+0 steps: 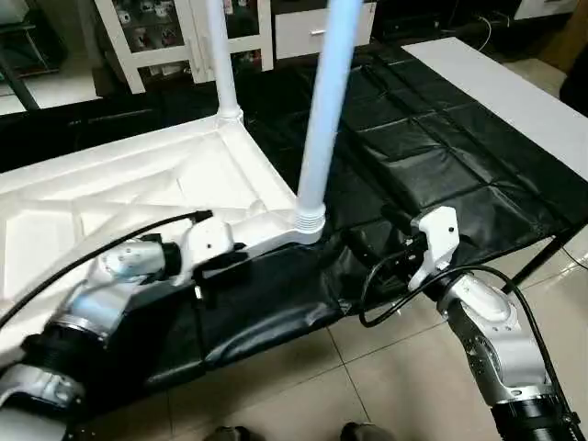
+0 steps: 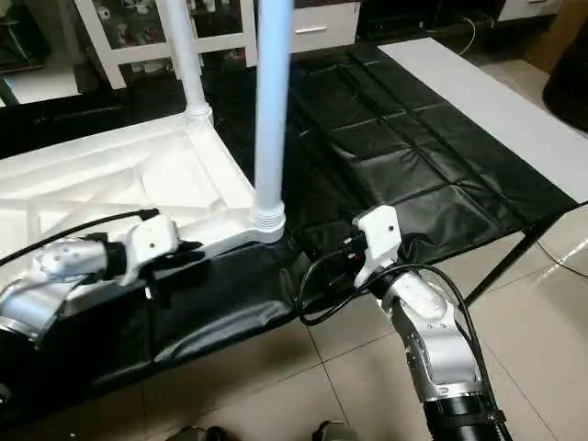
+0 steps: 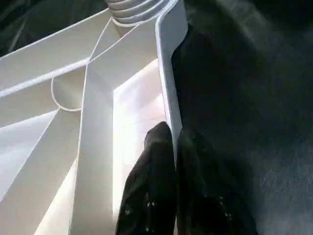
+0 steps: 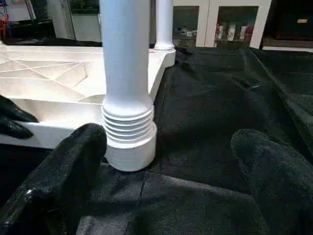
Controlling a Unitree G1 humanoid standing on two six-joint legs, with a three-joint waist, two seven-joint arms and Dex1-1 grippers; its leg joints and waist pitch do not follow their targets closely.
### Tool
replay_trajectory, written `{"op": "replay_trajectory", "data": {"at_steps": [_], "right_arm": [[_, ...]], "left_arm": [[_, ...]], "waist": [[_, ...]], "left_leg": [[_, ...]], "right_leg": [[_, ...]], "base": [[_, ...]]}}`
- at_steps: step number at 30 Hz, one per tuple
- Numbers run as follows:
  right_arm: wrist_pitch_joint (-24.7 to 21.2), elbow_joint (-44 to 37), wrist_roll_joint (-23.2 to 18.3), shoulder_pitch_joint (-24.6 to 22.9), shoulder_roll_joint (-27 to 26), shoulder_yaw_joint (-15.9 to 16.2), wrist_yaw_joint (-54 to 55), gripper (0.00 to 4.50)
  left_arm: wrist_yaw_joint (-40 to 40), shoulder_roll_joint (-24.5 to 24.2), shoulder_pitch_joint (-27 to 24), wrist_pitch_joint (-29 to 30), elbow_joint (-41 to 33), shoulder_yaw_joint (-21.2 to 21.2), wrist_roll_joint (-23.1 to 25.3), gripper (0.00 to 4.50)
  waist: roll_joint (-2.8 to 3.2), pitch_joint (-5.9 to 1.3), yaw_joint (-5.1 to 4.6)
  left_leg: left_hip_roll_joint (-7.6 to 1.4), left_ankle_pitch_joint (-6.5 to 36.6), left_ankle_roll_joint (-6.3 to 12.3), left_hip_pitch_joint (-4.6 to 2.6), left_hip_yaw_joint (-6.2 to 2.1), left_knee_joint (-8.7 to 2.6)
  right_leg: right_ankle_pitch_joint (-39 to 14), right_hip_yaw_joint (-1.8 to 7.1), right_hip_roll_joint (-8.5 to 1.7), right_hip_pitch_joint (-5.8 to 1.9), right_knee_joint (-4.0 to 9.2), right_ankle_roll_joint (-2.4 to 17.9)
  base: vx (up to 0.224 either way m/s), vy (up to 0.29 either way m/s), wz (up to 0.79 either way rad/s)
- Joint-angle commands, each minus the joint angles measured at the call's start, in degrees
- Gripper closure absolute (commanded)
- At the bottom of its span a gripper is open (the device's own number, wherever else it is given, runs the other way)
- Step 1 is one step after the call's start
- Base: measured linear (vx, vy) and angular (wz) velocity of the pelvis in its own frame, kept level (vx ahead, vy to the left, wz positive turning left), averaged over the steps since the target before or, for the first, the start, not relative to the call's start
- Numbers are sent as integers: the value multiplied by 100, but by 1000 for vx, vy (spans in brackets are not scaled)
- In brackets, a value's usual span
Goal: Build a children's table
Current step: Insert table leg to table base
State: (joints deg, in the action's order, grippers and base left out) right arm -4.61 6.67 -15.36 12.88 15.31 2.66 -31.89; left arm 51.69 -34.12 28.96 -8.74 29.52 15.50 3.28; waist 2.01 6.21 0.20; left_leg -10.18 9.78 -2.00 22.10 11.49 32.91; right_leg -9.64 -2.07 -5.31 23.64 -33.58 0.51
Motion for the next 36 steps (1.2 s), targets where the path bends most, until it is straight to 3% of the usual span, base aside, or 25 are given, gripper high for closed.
{"op": "replay_trajectory", "data": {"at_steps": [1,5,7,10,13,16,17,19,21,25,26,27,28,30,33,36], "right_arm": [[-68,-176,-4,-41,-8,6,-37,0],[-79,-199,-3,-31,-26,18,-34,0],[-81,-205,-7,-21,-34,18,-31,0],[-77,-187,-14,2,-45,7,-29,0],[-79,-185,-15,9,-51,1,-32,0],[-89,-232,-18,-18,-45,0,-33,0],[-93,-285,-21,-62,-34,-7,-32,0],[-97,-306,-20,-80,-32,-14,-31,0],[-133,-369,-28,-131,-26,-40,1,0],[-287,-575,9,-182,19,-129,189,0],[-333,-651,12,-201,30,-159,241,0],[-361,-706,15,-220,37,-174,273,0],[-361,-706,15,-220,37,-174,273,0],[-382,-803,80,-274,53,-193,366,0],[-328,-917,227,-382,67,-117,421,0],[-242,-1018,372,-491,122,-25,433,0]], "left_arm": [[-12,-196,-57,26,313,3,325,449],[-100,-268,-34,-32,459,-193,226,449],[77,-270,-81,197,346,-337,-43,397],[264,-287,-117,324,158,-451,-327,375],[324,-363,-74,230,222,-459,-338,348],[230,-421,-58,170,186,-576,-347,320],[140,-398,-130,261,-50,-769,-508,307],[111,-367,-179,354,-189,-866,-606,307],[-33,-214,-372,805,-722,-1175,-1029,307],[-621,313,-897,1664,-2114,-1550,-1839,307],[-1023,629,-1030,1871,-2463,-1674,-2072,307],[-1295,847,-1116,2006,-2684,-1770,-2209,307],[-1295,847,-1116,2006,-2684,-1770,-2209,307],[-1954,1359,-1394,2239,-3134,-1896,-2372,307],[-2766,1903,-1808,2187,-3477,-1980,-2052,307],[-3534,2346,-2349,2298,-4006,-2017,-1643,307]], "waist": [[3,-356,7],[9,-356,2],[2,-362,1],[-5,-366,-13],[16,-387,-6],[44,-400,12],[104,-407,18],[68,-425,15],[112,-415,32],[101,-401,40],[84,-385,44],[118,-362,45],[92,-352,47],[93,-322,48],[67,-298,18],[62,-308,-19]], "left_leg": [[-250,2018,-4,-159,-133,-453],[-254,2085,-57,-151,-145,-468],[-251,2044,-59,-140,-146,-468],[-246,1949,-19,-112,-148,-471],[-250,1816,64,-163,-116,-439],[-255,1650,91,-164,-109,-434],[-255,1574,90,-168,-110,-426],[-248,1373,149,-144,-102,-404],[-248,1323,212,-146,-98,-397],[-276,1355,230,-138,-93,-405],[-275,1408,252,-144,-89,-406],[-277,1555,222,-138,-80,-412],[-275,1623,217,-131,-81,-413],[-263,1871,143,-127,-94,-430],[-249,2065,91,-108,-116,-436],[-255,2084,90,-82,-143,-446]], "right_leg": [[-1871,192,-231,-148,415,1016],[-1923,193,-238,-148,412,982],[-1881,194,-245,-158,403,1006],[-1752,190,-243,-167,386,1047],[-1428,202,-227,-137,380,1164],[-1064,193,-210,-154,339,1253],[-825,188,-208,-164,312,1319],[-462,181,-209,-205,268,1431],[-345,170,-208,-207,259,1531],[-351,166,-214,-238,248,1632],[-457,165,-202,-221,281,1604],[-624,168,-199,-217,292,1583],[-759,169,-205,-224,321,1549],[-1379,169,-198,-204,381,1289],[-1919,163,-186,-183,469,938],[-2020,155,-173,-186,493,737]], "base": [[0,0,0],[0,0,0],[0,0,0],[0,0,0],[0,0,0],[0,0,0],[0,0,0],[0,0,0],[0,0,0],[0,0,0],[0,0,0],[0,0,0],[0,0,0],[0,0,0],[0,0,0],[0,0,0]]}}
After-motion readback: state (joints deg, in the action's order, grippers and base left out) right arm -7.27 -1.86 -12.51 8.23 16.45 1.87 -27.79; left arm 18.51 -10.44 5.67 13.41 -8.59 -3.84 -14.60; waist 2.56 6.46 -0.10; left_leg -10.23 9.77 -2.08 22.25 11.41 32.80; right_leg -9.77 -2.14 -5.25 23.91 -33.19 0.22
